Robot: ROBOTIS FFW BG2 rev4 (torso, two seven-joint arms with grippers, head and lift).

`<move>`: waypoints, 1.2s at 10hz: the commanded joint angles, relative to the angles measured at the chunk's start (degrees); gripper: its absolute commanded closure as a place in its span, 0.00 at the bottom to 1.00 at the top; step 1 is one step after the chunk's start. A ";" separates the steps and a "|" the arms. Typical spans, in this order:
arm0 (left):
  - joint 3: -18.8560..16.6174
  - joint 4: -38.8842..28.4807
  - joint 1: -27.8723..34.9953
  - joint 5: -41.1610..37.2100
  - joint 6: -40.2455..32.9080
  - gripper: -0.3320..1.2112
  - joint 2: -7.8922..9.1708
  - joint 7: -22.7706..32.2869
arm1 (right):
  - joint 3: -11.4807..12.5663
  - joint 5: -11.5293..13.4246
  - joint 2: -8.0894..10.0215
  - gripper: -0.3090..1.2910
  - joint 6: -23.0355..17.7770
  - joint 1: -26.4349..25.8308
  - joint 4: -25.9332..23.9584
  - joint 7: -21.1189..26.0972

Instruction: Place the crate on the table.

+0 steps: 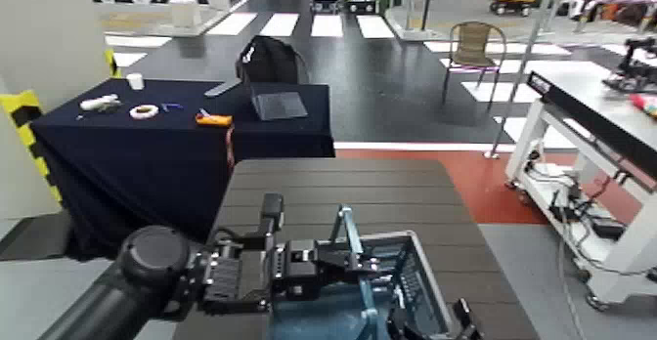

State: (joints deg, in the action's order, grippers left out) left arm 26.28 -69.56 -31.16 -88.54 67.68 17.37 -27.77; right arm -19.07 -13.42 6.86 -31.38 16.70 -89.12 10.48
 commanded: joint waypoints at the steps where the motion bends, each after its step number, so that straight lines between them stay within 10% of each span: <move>1: 2.72 3.82 -3.38 3.02 -0.89 0.99 -1.28 -2.29 | -0.18 -0.03 0.00 0.28 -0.17 -0.09 0.09 -0.02; 12: 7.56 16.83 -13.49 11.11 -4.31 0.99 -4.97 -11.16 | -0.71 -0.38 0.00 0.28 -0.88 -0.52 0.44 -0.02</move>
State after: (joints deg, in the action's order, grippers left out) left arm 33.76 -53.31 -44.34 -77.70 63.61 12.56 -38.94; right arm -19.76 -13.80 6.86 -32.22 16.24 -88.69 10.47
